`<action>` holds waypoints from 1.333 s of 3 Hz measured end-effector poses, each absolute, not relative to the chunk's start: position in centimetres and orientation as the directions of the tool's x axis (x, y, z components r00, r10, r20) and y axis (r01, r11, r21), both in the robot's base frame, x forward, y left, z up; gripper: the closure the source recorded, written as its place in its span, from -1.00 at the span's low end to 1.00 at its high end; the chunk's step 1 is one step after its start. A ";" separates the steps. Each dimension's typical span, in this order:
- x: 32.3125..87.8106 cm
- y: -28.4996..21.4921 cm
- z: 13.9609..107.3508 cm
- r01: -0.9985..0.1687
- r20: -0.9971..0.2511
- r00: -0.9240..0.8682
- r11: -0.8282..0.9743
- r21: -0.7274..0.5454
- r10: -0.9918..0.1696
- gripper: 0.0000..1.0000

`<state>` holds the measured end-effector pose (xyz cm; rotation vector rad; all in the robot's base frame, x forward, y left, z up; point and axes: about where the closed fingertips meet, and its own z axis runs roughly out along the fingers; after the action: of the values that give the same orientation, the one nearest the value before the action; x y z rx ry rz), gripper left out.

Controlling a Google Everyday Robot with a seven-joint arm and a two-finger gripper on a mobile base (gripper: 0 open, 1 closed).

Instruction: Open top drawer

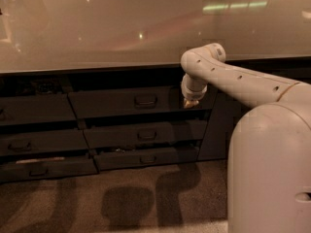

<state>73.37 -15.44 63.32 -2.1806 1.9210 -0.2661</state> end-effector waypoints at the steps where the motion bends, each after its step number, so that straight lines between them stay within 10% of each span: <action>1: 73.4 -15.4 63.3 -0.951 -0.011 0.128 -0.119 -0.284 -0.992 0.79; 4: 73.4 -15.5 63.7 -0.951 -0.011 0.128 -0.119 -0.284 -0.992 1.00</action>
Offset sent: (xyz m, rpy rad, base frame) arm 0.0000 0.0000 0.0000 0.0000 0.0000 0.0000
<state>73.44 -15.46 63.74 -2.1809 1.9211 -0.2658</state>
